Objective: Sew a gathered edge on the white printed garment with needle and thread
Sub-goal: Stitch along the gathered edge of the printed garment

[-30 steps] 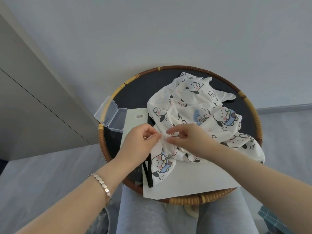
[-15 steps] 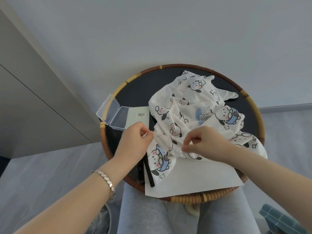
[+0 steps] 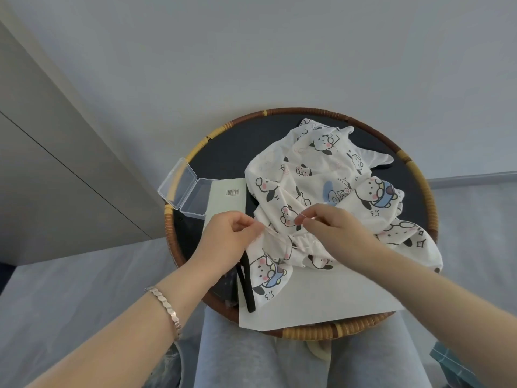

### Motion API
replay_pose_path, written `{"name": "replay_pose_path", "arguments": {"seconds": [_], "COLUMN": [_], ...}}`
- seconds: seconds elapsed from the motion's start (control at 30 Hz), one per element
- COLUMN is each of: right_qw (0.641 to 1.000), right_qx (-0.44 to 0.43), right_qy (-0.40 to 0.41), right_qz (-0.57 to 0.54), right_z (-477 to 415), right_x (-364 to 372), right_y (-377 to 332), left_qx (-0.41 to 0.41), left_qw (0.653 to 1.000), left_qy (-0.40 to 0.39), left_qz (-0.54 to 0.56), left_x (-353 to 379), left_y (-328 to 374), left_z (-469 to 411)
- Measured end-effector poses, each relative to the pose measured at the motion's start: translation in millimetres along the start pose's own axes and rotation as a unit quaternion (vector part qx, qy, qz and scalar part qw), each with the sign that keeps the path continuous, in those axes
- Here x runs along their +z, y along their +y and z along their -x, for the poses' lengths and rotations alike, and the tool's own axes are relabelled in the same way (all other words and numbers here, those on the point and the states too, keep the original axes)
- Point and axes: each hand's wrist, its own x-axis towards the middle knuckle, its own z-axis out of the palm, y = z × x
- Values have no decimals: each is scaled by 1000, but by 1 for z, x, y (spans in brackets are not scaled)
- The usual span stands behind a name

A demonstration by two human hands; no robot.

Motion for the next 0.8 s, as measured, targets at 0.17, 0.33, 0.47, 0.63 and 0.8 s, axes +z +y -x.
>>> {"name": "replay_pose_path", "arguments": {"seconds": [0.17, 0.33, 0.47, 0.63, 0.8], "right_qw": [994, 990, 992, 994, 995], "right_qx": [18, 26, 35, 37, 34], "right_qy": [-22, -45, -48, -40, -42], "right_qz": [-105, -127, -114, -99, -81], "right_z": [13, 17, 17, 15, 14], "right_x": [29, 42, 45, 45, 45], "right_y": [-6, -7, -6, -5, -3], "left_qx": [-22, -10, -6, -7, -2], "left_qw": [999, 999, 998, 998, 998], "left_qy": [-21, -10, 3, 10, 4], "left_qz": [30, 37, 55, 68, 58], "left_x": [-8, -11, -11, -8, -8], "left_y": [-1, -5, -5, -2, -2], "left_z": [5, 10, 10, 10, 11]}}
